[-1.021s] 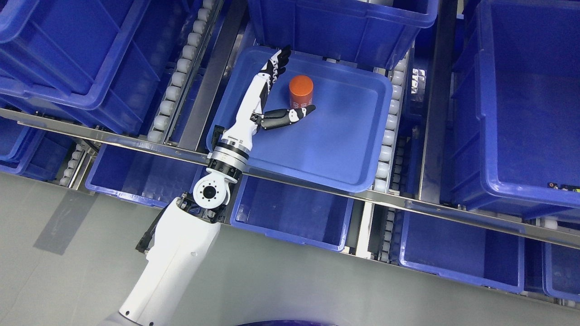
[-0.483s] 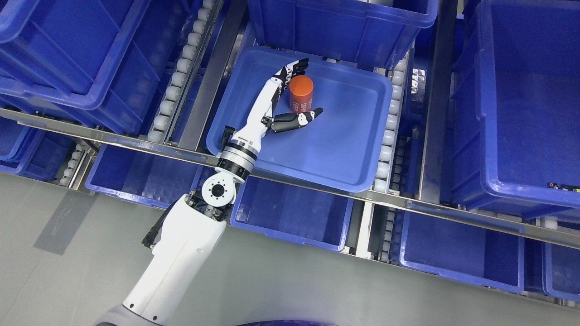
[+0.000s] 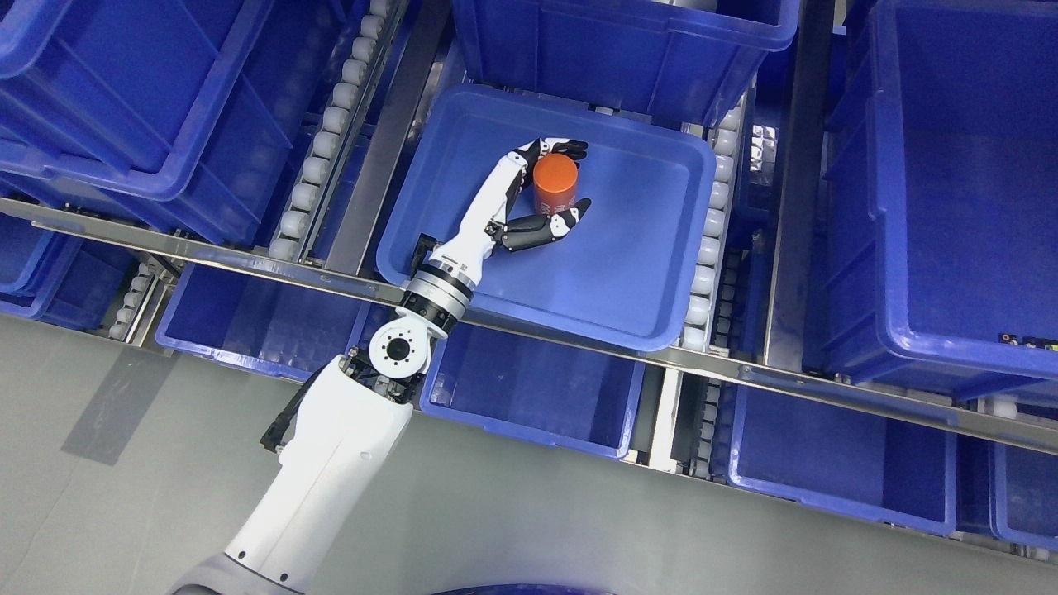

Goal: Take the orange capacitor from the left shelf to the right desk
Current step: 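Close the left hand around the orange capacitor and lift it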

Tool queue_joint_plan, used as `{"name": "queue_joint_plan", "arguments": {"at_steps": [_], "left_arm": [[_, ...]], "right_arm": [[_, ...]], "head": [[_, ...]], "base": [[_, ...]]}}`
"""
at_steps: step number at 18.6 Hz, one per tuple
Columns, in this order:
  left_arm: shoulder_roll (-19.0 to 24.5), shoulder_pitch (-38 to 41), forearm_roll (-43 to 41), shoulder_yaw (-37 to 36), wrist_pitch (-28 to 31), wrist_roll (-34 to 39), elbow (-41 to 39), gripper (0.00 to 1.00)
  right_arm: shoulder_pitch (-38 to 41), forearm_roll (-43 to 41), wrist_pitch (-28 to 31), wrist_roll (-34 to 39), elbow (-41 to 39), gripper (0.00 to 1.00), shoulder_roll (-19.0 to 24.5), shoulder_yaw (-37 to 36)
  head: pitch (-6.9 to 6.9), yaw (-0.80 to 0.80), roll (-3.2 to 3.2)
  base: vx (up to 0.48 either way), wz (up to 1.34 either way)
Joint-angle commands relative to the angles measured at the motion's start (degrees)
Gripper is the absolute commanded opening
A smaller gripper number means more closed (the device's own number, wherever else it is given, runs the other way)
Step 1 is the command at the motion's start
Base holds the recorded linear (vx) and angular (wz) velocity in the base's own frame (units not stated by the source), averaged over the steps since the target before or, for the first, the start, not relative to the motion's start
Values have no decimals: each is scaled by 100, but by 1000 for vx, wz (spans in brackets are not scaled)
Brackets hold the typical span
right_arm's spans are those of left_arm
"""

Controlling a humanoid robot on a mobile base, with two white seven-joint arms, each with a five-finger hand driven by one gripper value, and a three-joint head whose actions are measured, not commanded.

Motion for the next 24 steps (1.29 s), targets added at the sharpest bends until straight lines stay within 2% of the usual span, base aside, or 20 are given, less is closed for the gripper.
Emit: {"name": "queue_joint_plan", "arguments": {"at_steps": [1,4,8,12,16,19,24], "left_arm": [[100,-6,123,219,-427,-12,427,19],[100,-6,211,289,-814,5,445,0],[100,-14,333,438,-1034,14,279,0],[100,-190,650,763,-1043,14,-993,0],[100,-120,659,1159,-1131,14,-1847,1],[100,178,659,1352,-1175,6,-2129,2],[100,697,659,1344,-1711,-12,-2139,2]], "right_arm": [[-9,26,3,-5,-193,100,-100,-62],[-9,26,3,-5,-193,100,-100,-62],[-9,26,3,-5,-193,100,-100,-62],[-9,26,3,-5,-193,100,-100,-62],[-9,26,3,-5,-193,100,-100,-62],[-9,26,3,-5,-193,100,-100,-62],[-9,26,3,-5,-193,100,-100,-62]], "head": [[0,0,0],[0,0,0],[0,0,0],[0,0,0],[0,0,0],[0,0,0],[0,0,0]], "base": [[0,0],[0,0],[0,0],[0,0],[0,0],[0,0],[0,0]]}}
